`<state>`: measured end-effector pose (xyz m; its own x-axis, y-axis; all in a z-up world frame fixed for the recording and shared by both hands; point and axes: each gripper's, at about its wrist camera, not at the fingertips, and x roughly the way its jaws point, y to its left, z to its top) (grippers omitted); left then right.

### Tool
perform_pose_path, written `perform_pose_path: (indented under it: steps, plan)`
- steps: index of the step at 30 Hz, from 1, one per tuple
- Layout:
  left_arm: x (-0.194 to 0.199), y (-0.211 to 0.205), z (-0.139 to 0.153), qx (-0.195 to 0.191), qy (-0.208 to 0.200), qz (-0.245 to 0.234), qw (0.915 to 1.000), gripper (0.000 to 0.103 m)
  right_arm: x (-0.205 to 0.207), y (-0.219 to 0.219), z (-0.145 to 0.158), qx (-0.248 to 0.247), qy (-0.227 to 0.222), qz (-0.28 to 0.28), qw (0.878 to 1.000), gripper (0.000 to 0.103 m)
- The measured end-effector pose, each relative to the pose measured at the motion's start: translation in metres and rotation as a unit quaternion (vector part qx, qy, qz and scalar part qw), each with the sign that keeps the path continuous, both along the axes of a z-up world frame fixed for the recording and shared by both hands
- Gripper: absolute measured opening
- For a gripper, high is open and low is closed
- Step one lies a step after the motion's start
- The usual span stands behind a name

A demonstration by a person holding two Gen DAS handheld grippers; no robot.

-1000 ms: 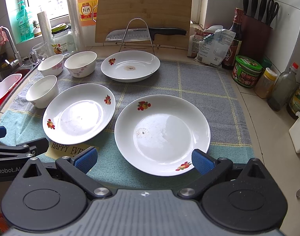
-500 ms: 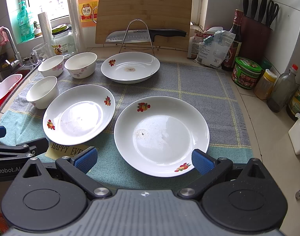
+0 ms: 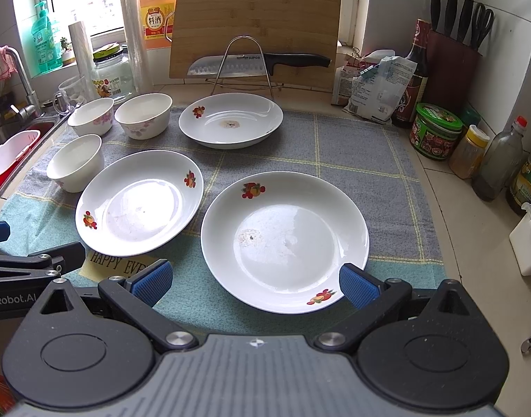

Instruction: Organize plates and bowls

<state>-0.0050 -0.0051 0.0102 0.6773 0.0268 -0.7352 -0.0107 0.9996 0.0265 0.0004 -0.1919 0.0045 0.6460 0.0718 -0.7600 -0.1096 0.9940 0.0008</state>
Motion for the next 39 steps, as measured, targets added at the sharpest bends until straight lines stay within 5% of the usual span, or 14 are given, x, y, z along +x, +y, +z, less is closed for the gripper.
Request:
perform_pose_path:
  steps: [28, 39]
  plan:
    - [-0.012, -0.017, 0.003, -0.011, -0.038, -0.017, 0.9991, 0.102, -0.018, -0.017, -0.001, 0.005, -0.040, 0.040, 0.998, 0.103]
    - [-0.016, -0.020, -0.005, -0.023, -0.051, -0.026, 0.9981, 0.102, -0.025, -0.047, -0.023, 0.020, -0.054, 0.073, 0.996, 0.103]
